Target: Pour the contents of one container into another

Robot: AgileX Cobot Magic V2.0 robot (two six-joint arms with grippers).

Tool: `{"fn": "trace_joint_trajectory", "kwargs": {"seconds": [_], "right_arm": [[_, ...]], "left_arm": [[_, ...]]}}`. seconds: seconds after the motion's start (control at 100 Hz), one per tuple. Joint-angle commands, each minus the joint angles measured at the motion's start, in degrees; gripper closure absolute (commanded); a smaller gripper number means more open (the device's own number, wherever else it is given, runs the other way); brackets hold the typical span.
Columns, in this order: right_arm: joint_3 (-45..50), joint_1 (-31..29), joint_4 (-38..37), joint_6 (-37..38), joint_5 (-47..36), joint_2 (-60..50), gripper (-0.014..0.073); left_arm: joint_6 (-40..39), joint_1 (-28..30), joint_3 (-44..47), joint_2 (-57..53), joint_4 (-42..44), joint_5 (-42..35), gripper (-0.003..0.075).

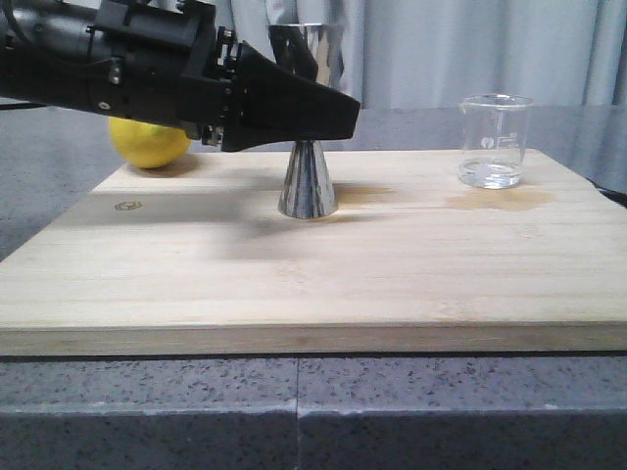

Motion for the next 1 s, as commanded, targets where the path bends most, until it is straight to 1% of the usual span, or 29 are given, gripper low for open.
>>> {"fn": "trace_joint_trajectory", "kwargs": {"seconds": [0.0, 0.18, 0.37, 0.6, 0.72, 0.76, 0.84, 0.98, 0.99], "right_arm": [[-1.94, 0.16, -0.86, -0.09, -2.18, -0.52, 0.0021], [-1.94, 0.16, -0.86, -0.09, -2.18, -0.52, 0.0021], [-1.94, 0.16, -0.86, -0.09, -2.18, -0.52, 0.0021], [-1.94, 0.16, -0.86, -0.09, -2.18, -0.52, 0.0021], [-1.94, 0.16, -0.86, -0.09, -1.88, -0.52, 0.0021], [-1.94, 0.16, -0.86, -0.09, -1.65, -0.52, 0.0021], [-1.94, 0.16, -0.86, -0.09, -0.87, -0.52, 0.0021], [-1.94, 0.16, -0.58, -0.09, 1.06, -0.52, 0.0021], [-1.94, 0.16, -0.39, -0.09, 1.35, -0.52, 0.0021]], "left_arm": [[-4.29, -0.26, -1.54, -4.9, 1.11, -0.35, 0.0256], [-11.98, -0.18, -1.54, -8.97, 9.29, -4.93, 0.0256], [-22.63, 0.75, -1.54, -13.21, 18.16, -11.4, 0.0256], [-38.36, 4.01, -1.54, -19.48, 30.27, -12.7, 0.0256], [-50.16, 5.76, -1.54, -23.94, 39.57, -14.71, 0.0257], [-55.74, 6.37, -1.54, -25.26, 43.4, -15.46, 0.0257], [-66.18, 7.44, -1.54, -28.34, 49.92, -15.52, 0.0257], [-80.09, 9.4, -1.54, -33.37, 61.22, -14.61, 0.0257], [-80.74, 9.61, -1.54, -33.61, 62.98, -14.48, 0.0257]]}}
